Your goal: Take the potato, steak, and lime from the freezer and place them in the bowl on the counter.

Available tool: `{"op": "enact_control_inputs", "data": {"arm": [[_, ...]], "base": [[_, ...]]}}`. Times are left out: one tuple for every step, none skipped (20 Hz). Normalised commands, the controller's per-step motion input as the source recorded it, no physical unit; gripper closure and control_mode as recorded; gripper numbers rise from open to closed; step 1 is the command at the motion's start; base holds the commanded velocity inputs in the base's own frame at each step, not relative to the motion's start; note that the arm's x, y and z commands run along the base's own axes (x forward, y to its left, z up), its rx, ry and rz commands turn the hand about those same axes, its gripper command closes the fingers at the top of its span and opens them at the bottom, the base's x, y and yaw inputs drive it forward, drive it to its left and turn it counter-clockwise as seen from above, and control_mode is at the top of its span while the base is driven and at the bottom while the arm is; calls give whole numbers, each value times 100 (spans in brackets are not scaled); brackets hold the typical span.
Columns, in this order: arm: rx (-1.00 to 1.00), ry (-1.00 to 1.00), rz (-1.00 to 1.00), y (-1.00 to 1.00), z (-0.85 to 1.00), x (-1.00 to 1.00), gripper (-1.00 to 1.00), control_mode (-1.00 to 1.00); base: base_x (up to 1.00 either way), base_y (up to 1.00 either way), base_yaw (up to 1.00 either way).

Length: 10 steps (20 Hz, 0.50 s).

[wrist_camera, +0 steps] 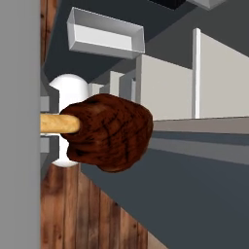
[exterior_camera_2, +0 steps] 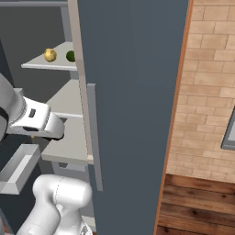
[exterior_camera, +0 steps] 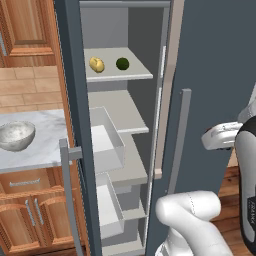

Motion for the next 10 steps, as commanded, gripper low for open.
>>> {"op": "enact_control_inputs", "data": {"arm": [[0, 0, 0, 0, 0, 0, 100, -100], [0, 0, 0, 0, 0, 0, 100, -100], [0, 0, 0, 0, 0, 0, 100, 100], [0, 0, 0, 0, 0, 0, 100, 100], [0, 0, 0, 0, 0, 0, 100, 100], [0, 0, 0, 0, 0, 0, 100, 100], [0, 0, 0, 0, 0, 0, 100, 100], [0, 0, 0, 0, 0, 0, 100, 100], [0, 0, 0, 0, 0, 0, 100, 100], [0, 0, 0, 0, 0, 0, 100, 100]], "base": [[0, 0, 0], [0, 0, 0], [-8, 0, 0], [-31, 0, 0], [-54, 0, 0], [-88, 0, 0], [-100, 0, 0], [-100, -2, -3], [-100, -3, -3], [-100, 0, -3]]}}
